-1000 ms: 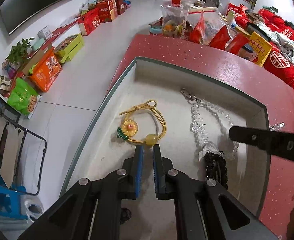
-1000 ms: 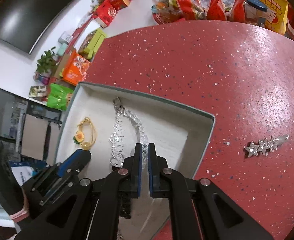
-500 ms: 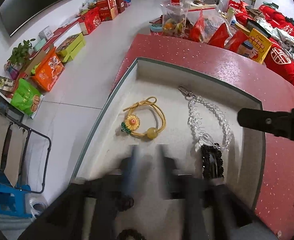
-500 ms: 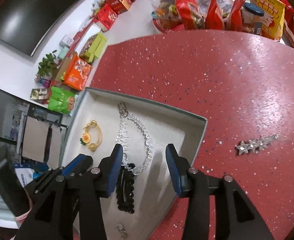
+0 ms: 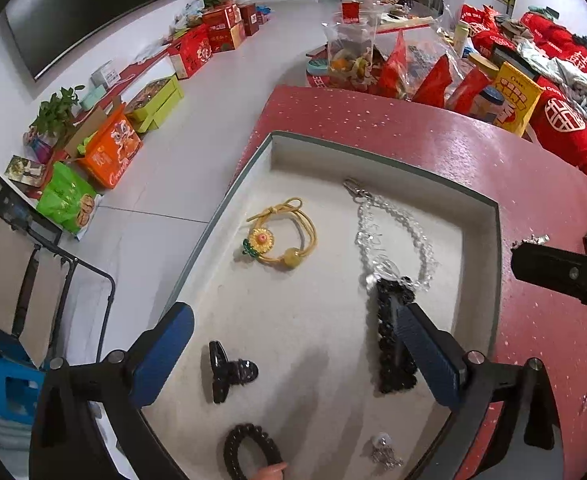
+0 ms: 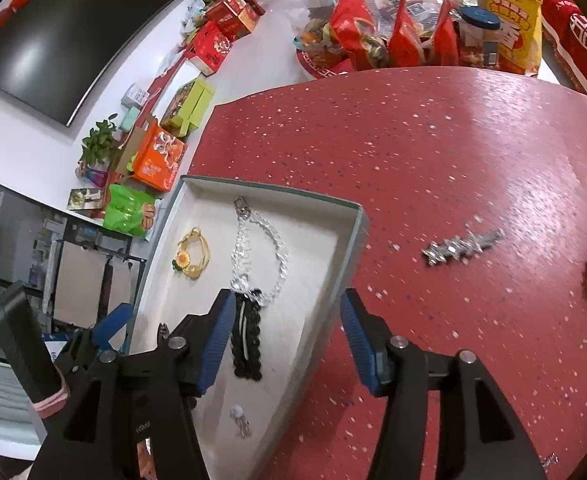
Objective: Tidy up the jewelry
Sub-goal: 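Move both tools back over the table toward the lavender hair tie and silver charm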
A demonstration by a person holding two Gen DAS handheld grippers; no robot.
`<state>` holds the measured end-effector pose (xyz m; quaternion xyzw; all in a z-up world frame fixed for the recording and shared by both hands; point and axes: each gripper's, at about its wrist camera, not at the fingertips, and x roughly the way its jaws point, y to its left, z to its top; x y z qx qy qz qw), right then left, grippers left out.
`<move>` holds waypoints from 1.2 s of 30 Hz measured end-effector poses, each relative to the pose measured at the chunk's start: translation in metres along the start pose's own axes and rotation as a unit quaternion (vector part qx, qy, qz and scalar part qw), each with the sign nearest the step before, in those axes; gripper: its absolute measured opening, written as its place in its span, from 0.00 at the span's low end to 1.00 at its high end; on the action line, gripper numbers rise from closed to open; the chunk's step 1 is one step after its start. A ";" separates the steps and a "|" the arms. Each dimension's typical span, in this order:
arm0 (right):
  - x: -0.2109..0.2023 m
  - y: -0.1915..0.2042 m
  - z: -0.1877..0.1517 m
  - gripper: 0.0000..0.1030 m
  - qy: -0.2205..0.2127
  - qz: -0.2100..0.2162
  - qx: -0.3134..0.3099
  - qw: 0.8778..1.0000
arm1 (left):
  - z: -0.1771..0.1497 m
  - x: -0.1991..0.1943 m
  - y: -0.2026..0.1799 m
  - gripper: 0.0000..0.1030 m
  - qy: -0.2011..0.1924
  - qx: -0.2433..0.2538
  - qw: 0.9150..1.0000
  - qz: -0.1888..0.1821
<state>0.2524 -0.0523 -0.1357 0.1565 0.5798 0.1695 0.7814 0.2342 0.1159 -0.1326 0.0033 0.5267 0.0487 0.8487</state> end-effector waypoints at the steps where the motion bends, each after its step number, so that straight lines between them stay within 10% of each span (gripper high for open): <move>1: -0.002 -0.001 -0.002 0.58 -0.001 -0.001 0.002 1.000 | -0.001 -0.002 -0.001 1.00 0.000 0.001 1.000 -0.001; 13: -0.049 -0.046 -0.039 0.83 -0.018 0.000 0.041 0.999 | -0.023 -0.034 -0.038 1.00 -0.002 0.042 0.999 0.000; 36: -0.117 -0.164 -0.168 0.85 0.007 -0.101 0.126 0.987 | -0.110 -0.084 -0.132 1.00 0.032 0.122 0.988 -0.091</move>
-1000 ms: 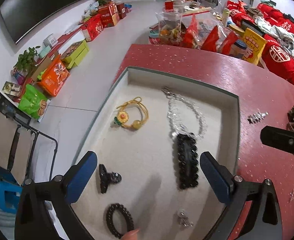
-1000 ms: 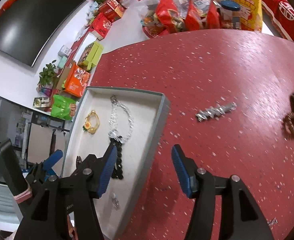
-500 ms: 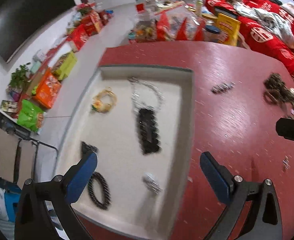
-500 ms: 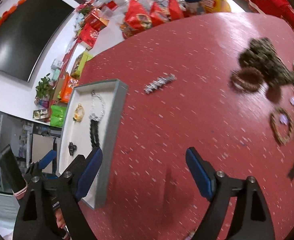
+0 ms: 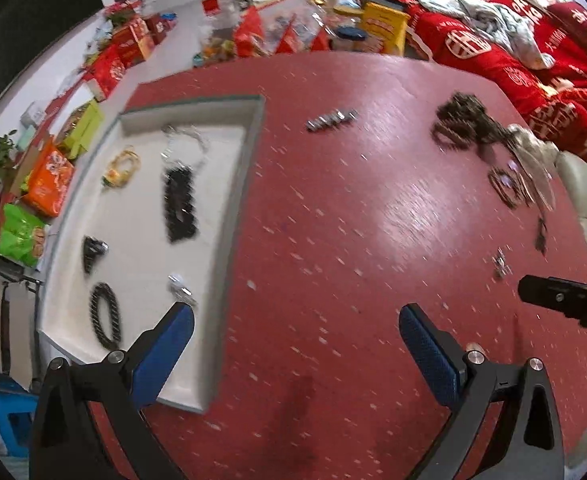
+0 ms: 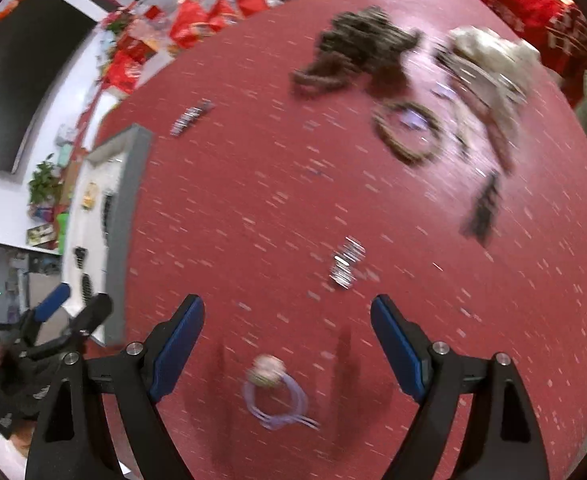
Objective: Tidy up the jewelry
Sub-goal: 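Move both tools back over the table toward the lavender hair tie and silver charm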
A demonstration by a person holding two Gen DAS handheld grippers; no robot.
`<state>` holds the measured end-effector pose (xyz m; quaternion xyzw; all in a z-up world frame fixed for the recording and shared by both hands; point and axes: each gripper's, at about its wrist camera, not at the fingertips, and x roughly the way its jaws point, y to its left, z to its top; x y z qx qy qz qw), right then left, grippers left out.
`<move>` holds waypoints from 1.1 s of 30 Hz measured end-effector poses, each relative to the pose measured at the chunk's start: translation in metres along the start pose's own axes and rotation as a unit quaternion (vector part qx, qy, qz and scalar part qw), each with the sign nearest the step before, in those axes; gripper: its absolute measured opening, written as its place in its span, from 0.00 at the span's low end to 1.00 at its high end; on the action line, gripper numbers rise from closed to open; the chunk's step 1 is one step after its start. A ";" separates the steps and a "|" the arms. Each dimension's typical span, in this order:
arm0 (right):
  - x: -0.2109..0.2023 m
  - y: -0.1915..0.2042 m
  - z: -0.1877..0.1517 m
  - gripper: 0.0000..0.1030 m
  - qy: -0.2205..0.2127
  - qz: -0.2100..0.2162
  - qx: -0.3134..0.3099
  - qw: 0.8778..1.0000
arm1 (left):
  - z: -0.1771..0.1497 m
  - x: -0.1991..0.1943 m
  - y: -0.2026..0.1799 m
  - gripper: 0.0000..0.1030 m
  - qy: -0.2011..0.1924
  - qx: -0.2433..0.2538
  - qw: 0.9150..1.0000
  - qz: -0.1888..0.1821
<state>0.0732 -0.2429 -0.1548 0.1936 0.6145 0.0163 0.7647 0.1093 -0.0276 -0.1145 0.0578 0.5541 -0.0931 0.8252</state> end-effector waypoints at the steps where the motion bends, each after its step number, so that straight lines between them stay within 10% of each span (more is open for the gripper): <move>1: 0.002 -0.005 -0.004 0.85 0.002 -0.008 0.002 1.000 | -0.003 0.002 -0.004 1.00 0.005 0.001 1.000 -0.002; 18: 0.033 0.010 0.006 0.82 -0.021 -0.085 -0.070 0.994 | -0.009 0.012 -0.016 1.00 0.016 -0.011 1.000 -0.006; 33: 0.052 0.031 0.002 0.50 -0.046 -0.135 -0.133 0.981 | -0.054 0.010 -0.053 1.00 0.043 0.027 0.996 -0.066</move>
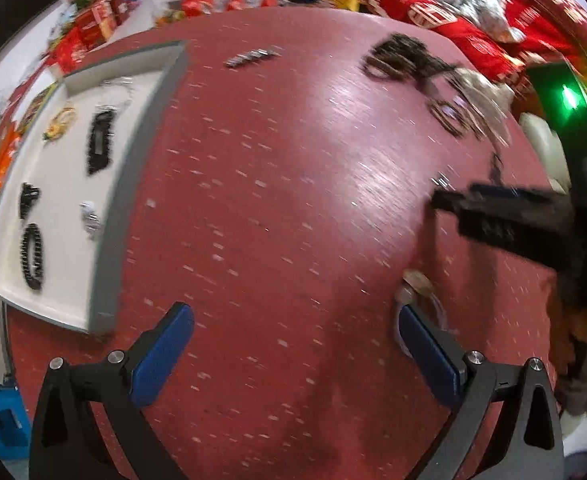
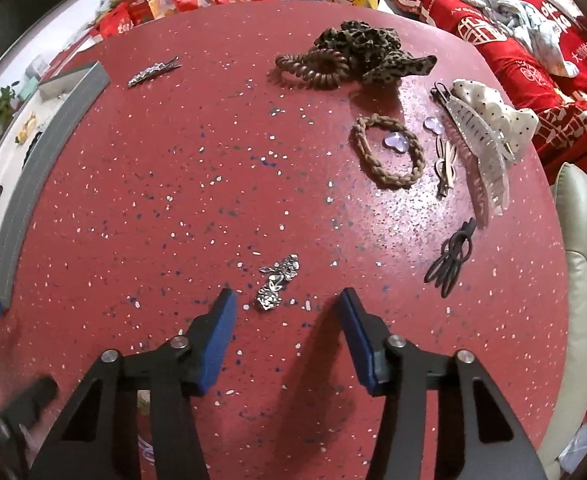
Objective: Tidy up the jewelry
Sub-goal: 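Grasp the small silver charm with the right tool while the left tool grasps the lavender hair tie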
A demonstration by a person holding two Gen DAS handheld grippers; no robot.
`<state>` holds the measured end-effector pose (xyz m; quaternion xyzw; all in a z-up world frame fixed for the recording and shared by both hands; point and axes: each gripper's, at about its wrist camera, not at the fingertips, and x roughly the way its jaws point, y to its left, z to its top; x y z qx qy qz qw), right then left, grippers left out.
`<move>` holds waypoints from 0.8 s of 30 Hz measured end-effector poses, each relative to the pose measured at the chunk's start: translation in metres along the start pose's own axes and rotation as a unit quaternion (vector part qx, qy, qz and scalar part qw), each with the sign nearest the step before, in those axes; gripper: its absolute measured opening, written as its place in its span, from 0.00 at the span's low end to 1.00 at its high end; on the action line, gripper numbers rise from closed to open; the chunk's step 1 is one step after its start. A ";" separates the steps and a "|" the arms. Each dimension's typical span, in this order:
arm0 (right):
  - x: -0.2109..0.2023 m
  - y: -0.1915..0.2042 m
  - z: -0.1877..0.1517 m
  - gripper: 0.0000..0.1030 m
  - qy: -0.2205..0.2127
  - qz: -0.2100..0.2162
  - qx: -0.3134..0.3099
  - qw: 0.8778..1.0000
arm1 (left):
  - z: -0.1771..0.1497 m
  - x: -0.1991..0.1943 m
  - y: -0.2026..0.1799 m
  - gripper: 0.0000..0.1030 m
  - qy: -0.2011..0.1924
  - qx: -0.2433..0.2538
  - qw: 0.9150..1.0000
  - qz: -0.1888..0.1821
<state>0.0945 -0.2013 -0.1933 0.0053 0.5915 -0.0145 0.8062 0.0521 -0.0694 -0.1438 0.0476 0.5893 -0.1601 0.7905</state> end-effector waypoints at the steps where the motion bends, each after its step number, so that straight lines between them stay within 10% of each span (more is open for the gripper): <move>1: 0.000 -0.002 -0.002 0.46 -0.002 -0.001 -0.001 1.000 | -0.002 0.001 -0.005 1.00 0.002 0.006 1.000 -0.003; 10: -0.005 -0.020 -0.005 0.10 -0.005 0.008 0.005 1.000 | -0.005 0.011 -0.047 1.00 0.003 0.048 0.999 -0.014; 24: -0.003 -0.052 -0.003 0.10 -0.002 0.053 0.021 0.998 | -0.007 0.037 -0.086 0.83 0.009 0.108 0.994 0.014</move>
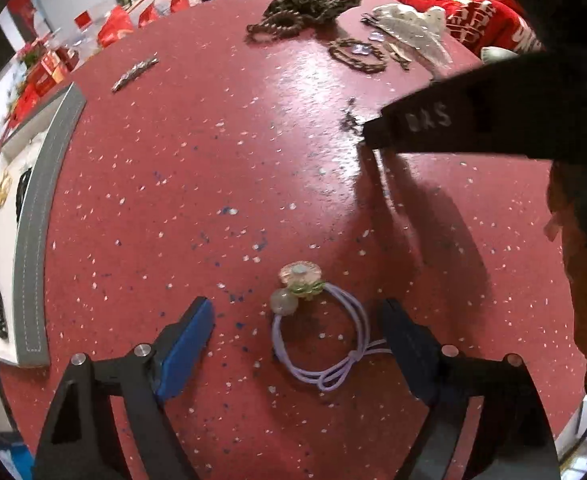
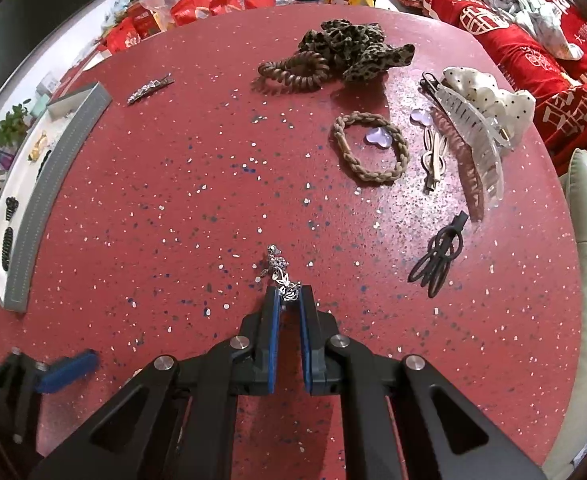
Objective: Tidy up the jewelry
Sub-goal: 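Grasp the small silver charm with the right tool while the left tool grasps the lavender hair tie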
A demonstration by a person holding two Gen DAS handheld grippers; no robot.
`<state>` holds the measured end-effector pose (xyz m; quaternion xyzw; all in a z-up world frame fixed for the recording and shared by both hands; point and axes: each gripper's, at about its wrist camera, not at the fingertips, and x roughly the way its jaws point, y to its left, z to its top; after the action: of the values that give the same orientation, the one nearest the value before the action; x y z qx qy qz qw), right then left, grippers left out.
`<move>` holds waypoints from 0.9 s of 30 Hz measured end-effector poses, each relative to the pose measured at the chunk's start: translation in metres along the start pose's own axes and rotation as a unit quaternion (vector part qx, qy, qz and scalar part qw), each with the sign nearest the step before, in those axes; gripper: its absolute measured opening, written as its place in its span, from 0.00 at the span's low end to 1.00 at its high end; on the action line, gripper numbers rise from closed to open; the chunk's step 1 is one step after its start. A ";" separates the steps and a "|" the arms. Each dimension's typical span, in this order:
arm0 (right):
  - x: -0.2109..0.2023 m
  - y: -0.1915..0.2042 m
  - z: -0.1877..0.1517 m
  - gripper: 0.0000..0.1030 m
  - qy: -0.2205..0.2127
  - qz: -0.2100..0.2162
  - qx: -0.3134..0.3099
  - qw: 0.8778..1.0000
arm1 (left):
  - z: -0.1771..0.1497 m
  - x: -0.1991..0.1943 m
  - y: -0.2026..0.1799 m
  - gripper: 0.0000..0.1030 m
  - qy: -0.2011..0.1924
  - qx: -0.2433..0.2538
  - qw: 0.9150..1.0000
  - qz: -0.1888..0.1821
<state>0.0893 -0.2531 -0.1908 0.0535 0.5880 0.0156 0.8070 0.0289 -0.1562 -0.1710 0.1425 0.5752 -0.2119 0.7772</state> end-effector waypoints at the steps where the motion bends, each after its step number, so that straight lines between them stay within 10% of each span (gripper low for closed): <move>1: 0.000 -0.004 0.001 0.10 0.002 0.006 0.005 1.000 | 0.000 0.000 -0.001 0.83 -0.001 0.002 1.000 0.000; 4: -0.001 -0.009 0.002 0.10 0.004 0.017 0.014 1.000 | 0.002 -0.002 -0.005 0.66 -0.009 0.007 1.000 -0.002; 8: -0.002 -0.008 0.002 0.10 0.002 0.011 0.009 1.000 | 0.007 -0.005 -0.017 0.15 -0.015 0.028 0.999 -0.009; 27: -0.015 -0.013 -0.009 0.09 0.023 0.064 0.063 0.996 | 0.005 -0.028 0.053 0.15 -0.004 -0.093 0.992 -0.090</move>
<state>0.0757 -0.2666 -0.1803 0.1411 0.6017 0.0309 0.7855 0.0520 -0.1073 -0.1440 0.0162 0.5998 -0.2267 0.7672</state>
